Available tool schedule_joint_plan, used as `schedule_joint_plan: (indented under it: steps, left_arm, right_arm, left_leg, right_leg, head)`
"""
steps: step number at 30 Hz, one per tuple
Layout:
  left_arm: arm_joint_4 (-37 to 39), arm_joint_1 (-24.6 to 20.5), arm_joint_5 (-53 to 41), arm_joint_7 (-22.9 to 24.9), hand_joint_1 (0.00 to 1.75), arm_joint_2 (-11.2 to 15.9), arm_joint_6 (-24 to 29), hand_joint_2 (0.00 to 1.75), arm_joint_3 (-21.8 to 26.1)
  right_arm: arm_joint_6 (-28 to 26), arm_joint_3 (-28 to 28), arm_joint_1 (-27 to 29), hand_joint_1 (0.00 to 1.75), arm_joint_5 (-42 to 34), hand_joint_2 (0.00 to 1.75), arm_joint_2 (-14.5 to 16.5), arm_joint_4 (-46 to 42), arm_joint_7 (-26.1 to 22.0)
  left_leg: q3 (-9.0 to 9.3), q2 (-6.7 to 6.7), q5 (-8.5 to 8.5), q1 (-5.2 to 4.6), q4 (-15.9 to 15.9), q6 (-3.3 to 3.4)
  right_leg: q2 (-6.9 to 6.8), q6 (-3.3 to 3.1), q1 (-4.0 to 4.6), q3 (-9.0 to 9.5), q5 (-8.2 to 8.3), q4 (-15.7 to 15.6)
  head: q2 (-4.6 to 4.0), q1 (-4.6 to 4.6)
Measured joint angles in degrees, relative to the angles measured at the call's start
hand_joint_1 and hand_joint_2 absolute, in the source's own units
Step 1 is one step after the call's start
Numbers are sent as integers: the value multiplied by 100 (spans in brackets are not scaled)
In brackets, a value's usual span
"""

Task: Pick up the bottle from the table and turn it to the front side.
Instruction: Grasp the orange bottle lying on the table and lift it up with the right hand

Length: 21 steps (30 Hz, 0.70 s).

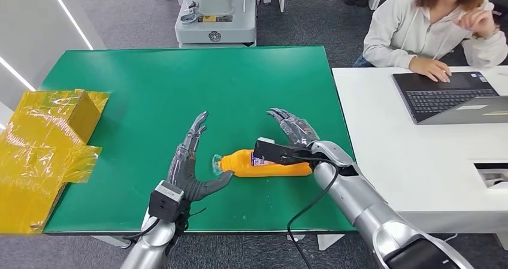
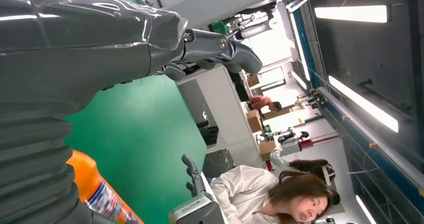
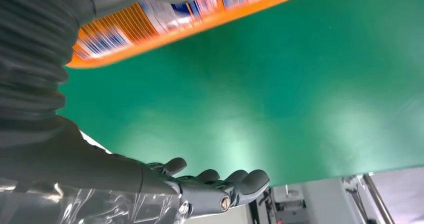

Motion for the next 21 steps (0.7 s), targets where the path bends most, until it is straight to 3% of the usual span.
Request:
schedule_joint_plan:
  steps: [8,21]
  left_arm:
    - [154,-6,356,96,0,49,-234,175,0]
    - [253,13,704,188,0,163,-573,175,4]
  right_arm:
    - [1086,276,-431,0,-682,175,133,830,38]
    - [1812,346,-695,0,-1755,175,61,1537,-65]
  left_leg:
    - [-1,-2,1,0,1,1]
    - [5,-1,1,0,2,3]
  right_leg:
    - [-3,0,0,0,0,-1]
    - [-2,1,0,3,0,-3]
  head:
    - [0,1]
    - [0,0]
